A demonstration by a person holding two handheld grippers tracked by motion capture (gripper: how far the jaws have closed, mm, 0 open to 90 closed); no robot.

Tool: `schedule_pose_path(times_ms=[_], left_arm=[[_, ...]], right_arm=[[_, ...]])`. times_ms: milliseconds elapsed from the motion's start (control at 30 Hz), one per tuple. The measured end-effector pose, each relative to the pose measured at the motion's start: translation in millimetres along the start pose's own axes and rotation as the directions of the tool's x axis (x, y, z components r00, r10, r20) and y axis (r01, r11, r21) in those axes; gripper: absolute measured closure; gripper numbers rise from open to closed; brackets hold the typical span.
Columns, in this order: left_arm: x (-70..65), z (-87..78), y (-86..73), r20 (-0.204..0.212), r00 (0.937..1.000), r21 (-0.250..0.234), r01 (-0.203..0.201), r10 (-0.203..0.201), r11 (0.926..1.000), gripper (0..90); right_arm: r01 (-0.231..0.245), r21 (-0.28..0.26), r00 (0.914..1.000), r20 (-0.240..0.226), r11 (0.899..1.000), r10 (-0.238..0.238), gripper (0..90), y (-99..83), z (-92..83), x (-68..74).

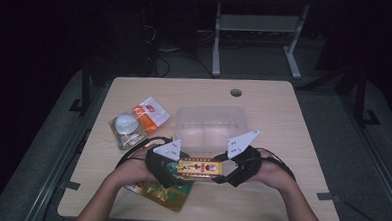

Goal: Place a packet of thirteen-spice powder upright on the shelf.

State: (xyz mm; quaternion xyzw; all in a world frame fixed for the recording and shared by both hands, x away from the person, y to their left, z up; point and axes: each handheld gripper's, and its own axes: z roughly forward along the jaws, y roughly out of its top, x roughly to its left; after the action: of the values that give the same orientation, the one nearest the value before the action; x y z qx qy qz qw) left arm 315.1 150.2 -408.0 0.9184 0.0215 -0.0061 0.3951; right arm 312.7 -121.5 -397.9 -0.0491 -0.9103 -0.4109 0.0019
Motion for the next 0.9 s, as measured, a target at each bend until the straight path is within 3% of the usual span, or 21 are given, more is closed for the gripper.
schedule_pose_path(times_ms=[233, 667, 800, 833, 900], left_arm=[[1.7, -3.8, -1.7, 0.024, 0.9996, -0.028, 0.013, -0.013, 0.9995, 28.0], [2.2, -4.7, -3.9, 0.059, 0.9981, -0.018, 0.02, -0.019, 0.9996, 31.4], [2.4, -4.7, -3.4, 0.052, 0.9981, -0.008, 0.033, -0.032, 0.9994, 31.7], [2.7, -4.7, -3.5, 0.053, 0.9979, -0.006, 0.037, -0.036, 0.9993, 31.8], [3.2, -4.7, -4.1, 0.049, 0.9978, -0.008, 0.045, -0.044, 0.999, 31.7]], right_arm=[[0.018, -0.009, 0.9998, -0.006, 1.0, -0.018, 32.3, 0.6, 3.1, -0.1], [0.035, -0.006, 0.9992, -0.02, 0.999, -0.035, 31.3, -0.4, 5.6, -0.5], [-0.012, -0.007, 0.9998, -0.018, 1.0, 0.012, 24.4, -1.2, 5.2, -2.6], [-0.052, -0.003, 0.9986, -0.012, 0.999, 0.052, 22.1, -1.4, 4.0, -1.3], [-0.065, -0.001, 0.9977, 0.018, 0.998, 0.065, 17.6, -2.8, 1.0, -0.3]])
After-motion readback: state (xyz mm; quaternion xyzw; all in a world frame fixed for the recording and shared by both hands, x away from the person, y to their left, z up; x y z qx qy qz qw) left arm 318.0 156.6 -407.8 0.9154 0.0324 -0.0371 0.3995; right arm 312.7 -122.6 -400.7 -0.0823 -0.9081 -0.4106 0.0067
